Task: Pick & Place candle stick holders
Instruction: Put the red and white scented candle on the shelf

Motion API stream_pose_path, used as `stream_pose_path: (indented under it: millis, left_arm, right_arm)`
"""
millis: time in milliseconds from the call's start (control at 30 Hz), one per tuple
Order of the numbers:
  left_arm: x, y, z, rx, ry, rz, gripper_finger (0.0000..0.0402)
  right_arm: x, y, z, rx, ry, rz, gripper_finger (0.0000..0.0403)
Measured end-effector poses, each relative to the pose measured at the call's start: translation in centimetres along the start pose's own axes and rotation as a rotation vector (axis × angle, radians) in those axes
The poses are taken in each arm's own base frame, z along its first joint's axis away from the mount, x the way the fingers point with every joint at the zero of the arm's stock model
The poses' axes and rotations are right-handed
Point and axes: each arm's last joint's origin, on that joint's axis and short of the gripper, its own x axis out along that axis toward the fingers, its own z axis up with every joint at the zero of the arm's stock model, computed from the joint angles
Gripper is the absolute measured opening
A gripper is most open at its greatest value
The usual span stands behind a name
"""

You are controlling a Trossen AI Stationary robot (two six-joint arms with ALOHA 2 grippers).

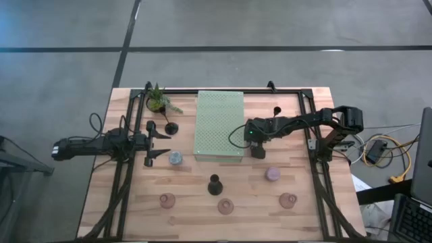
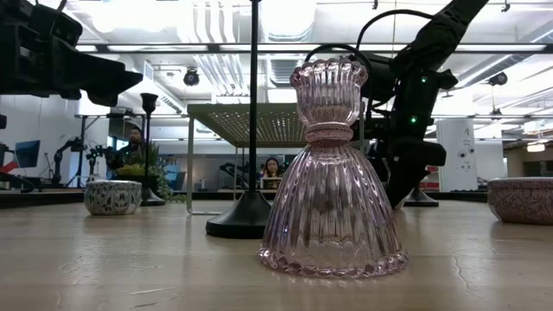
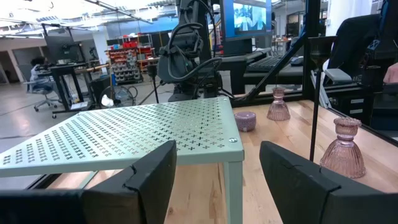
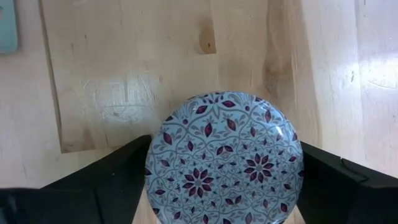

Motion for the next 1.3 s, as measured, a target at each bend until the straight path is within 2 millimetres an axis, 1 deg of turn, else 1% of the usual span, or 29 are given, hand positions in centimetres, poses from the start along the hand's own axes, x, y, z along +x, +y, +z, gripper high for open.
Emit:
stream_pose_path:
  millis: [233, 700, 867, 1033, 1300]
  left_arm:
    - [0.0, 0.0, 0.0, 0.0, 0.0, 0.0, 0.0236]
    - [0.0, 0.0, 0.0, 0.0, 0.0, 0.0, 0.0236]
    - [0.0, 0.0, 0.0, 0.0, 0.0, 0.0, 0.0236]
    - [0.0, 0.0, 0.0, 0.0, 0.0, 0.0, 0.0236]
    - [0.0, 0.0, 0.0, 0.0, 0.0, 0.0, 0.0236]
  right_arm:
    - [0.0, -0.1, 0.0, 0.01, 0.0, -0.008, 0.0292]
    - [-0.2, -0.2, -0.1, 0.02, 0.005, -0.037, 0.0291]
    - [-1.0, -0.3, -0.5, 0.019, 0.029, -0.057, 0.0291]
    - [-1.9, -0.3, -0.6, 0.024, 0.033, -0.039, 0.0291]
    - [-4.5, -0.6, 0.2, 0.024, -0.002, -0.032, 0.0291]
